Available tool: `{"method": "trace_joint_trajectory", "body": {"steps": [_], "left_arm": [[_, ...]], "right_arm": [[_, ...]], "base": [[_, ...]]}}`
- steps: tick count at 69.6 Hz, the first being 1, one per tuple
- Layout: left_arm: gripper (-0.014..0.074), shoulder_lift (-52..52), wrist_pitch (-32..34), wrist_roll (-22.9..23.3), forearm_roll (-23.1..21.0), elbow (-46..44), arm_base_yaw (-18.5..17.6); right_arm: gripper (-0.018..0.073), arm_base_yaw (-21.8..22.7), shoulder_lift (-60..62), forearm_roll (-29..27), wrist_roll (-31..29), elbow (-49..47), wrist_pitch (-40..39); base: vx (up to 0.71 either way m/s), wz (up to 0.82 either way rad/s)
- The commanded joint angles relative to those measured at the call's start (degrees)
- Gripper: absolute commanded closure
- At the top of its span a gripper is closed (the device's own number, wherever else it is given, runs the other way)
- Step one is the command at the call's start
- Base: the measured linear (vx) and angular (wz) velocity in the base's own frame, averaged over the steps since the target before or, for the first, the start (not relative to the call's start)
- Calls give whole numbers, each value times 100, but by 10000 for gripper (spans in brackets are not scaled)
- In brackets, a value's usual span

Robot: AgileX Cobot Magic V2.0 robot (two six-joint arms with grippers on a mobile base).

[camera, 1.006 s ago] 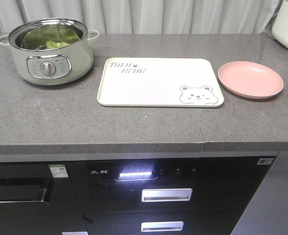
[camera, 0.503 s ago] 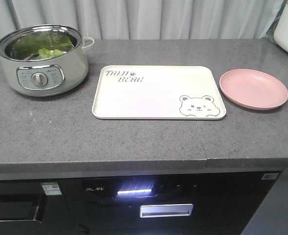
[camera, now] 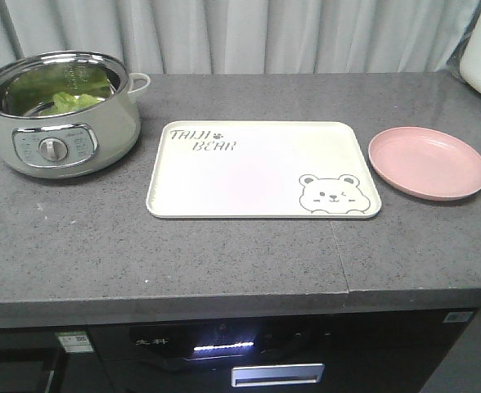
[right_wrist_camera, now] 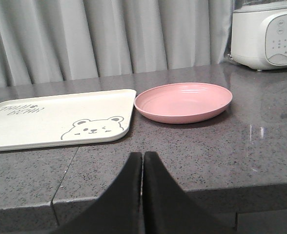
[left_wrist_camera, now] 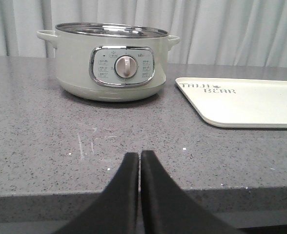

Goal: Transfer vegetables to tray and serve

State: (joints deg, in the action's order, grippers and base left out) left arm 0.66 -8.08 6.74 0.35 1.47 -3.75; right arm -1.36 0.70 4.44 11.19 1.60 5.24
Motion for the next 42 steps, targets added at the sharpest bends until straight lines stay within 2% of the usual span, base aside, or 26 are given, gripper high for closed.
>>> {"method": "trace_joint_trajectory", "body": {"steps": [1, 42], "left_arm": [[602, 83, 420, 50, -35, 152, 1], [602, 83, 420, 50, -35, 152, 1]], "right_arm": [[561, 23, 37, 29, -56, 88, -443], [561, 23, 37, 29, -56, 88, -443]], "base": [[6, -1], [5, -1]]}}
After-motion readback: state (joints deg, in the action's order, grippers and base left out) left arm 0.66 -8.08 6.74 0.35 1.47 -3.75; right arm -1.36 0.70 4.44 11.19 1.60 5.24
